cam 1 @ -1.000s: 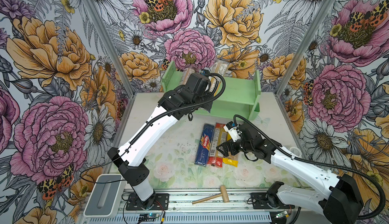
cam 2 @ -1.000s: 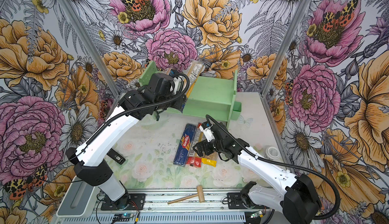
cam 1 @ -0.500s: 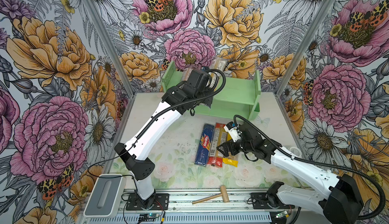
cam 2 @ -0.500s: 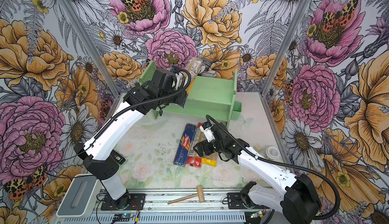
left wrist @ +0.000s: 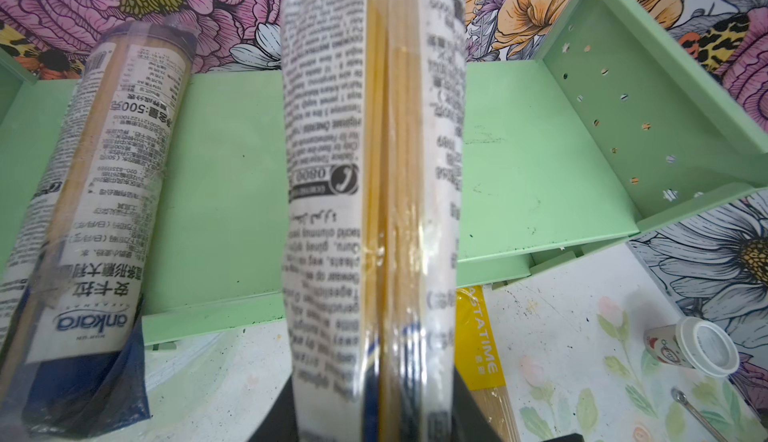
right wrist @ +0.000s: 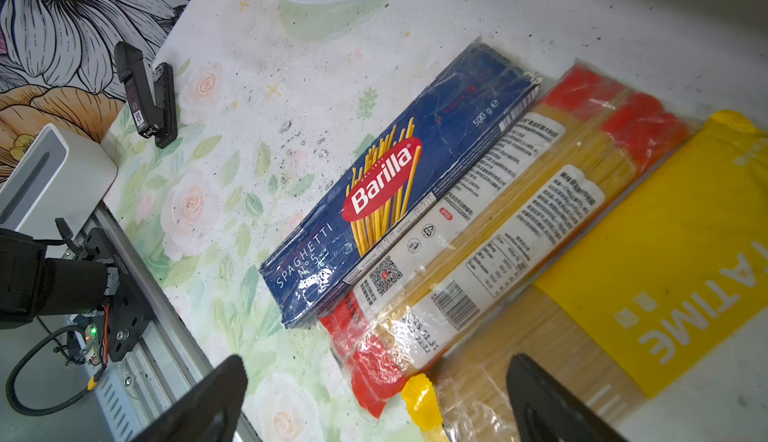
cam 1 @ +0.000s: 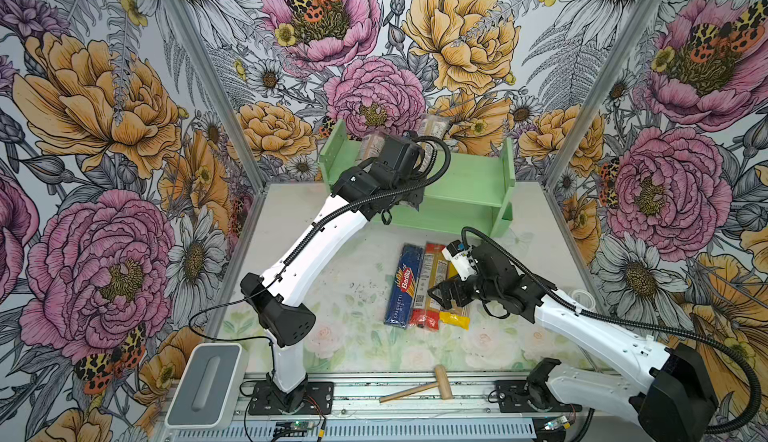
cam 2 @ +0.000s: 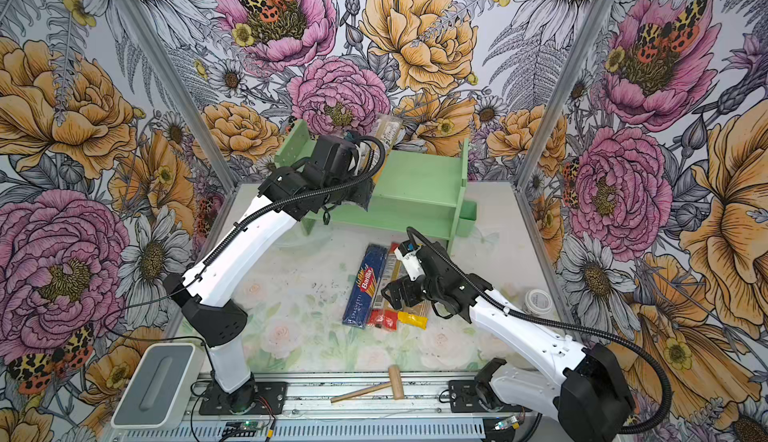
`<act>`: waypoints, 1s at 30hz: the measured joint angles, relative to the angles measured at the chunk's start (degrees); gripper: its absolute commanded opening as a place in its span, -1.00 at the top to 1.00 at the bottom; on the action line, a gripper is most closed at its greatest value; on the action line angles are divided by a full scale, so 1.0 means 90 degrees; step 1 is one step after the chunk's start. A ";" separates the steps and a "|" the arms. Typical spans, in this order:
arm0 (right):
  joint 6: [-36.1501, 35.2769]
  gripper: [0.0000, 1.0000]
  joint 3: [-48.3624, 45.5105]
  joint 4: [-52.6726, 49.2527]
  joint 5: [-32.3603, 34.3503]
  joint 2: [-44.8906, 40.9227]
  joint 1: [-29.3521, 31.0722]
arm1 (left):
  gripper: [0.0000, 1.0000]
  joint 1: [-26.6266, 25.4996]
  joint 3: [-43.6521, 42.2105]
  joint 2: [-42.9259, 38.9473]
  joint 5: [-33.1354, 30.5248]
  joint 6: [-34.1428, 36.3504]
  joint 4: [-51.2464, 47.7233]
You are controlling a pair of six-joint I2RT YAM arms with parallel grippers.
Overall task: Place and organize the pasta boxes and bags onto the shelf
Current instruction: 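Position the held pack over the upper shelf tier beside the first pack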
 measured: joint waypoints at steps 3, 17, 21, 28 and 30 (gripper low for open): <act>0.0000 -0.99 0.0000 0.0000 0.0002 0.0000 -0.0027 | 1.00 0.0000 0.0073 0.0163 -0.0095 0.0000 0.0010; 0.0000 -0.99 -0.0083 0.0000 0.0002 -0.0143 -0.0056 | 1.00 0.0000 0.0148 0.0658 -0.0374 0.0000 -0.0005; 0.0000 -0.99 -0.0126 0.0000 0.0002 -0.0143 -0.0068 | 1.00 0.0010 0.0316 0.0661 -0.0408 -0.0002 0.0002; 0.0000 -0.99 -0.0153 0.0000 0.0002 -0.0146 -0.0087 | 1.00 0.0066 0.0372 0.0663 -0.0461 -0.0002 0.0022; 0.0000 -0.99 -0.0155 0.0000 0.0005 -0.0146 -0.0109 | 1.00 0.0078 0.0372 0.0665 -0.0471 -0.0005 0.0022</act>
